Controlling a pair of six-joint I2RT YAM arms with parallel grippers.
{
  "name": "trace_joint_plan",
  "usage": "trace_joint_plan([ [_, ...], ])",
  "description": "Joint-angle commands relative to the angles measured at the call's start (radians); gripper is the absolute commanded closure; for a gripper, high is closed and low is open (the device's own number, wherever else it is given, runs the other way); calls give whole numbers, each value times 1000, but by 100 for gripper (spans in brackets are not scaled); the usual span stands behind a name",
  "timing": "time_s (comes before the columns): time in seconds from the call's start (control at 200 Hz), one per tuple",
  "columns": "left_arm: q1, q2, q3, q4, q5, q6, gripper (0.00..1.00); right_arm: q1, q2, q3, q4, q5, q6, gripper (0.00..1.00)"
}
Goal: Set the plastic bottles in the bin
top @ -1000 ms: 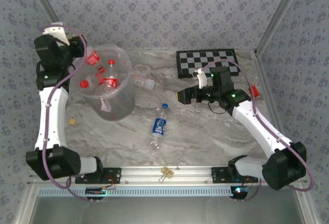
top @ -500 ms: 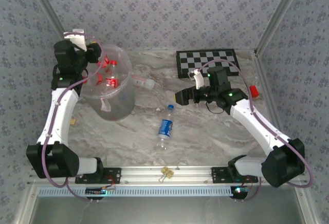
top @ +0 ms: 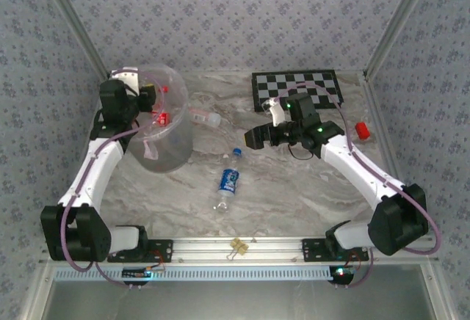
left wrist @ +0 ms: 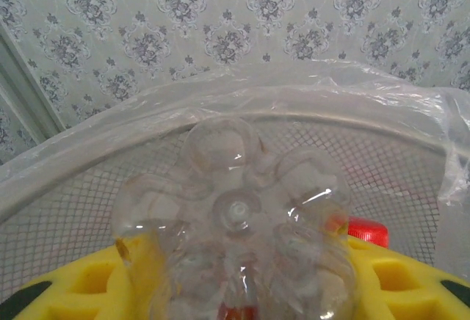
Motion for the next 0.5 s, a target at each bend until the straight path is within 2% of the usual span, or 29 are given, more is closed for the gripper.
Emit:
trace_joint_plan([
  [0.0,-15,70,-68,-144,67,-97,100,5,8,25,-13,33,0,3],
  [0.14,-13,134,-31,-160,105,-129,100,7,16,27,-12,38,9,3],
  [0.305,-11,202,17,-101,264,-223,100,5,29,31,-29,60,26,3],
  [0.495,-89,216,120,-193,212,-190,100,1,26,20,-33,82,35,3],
])
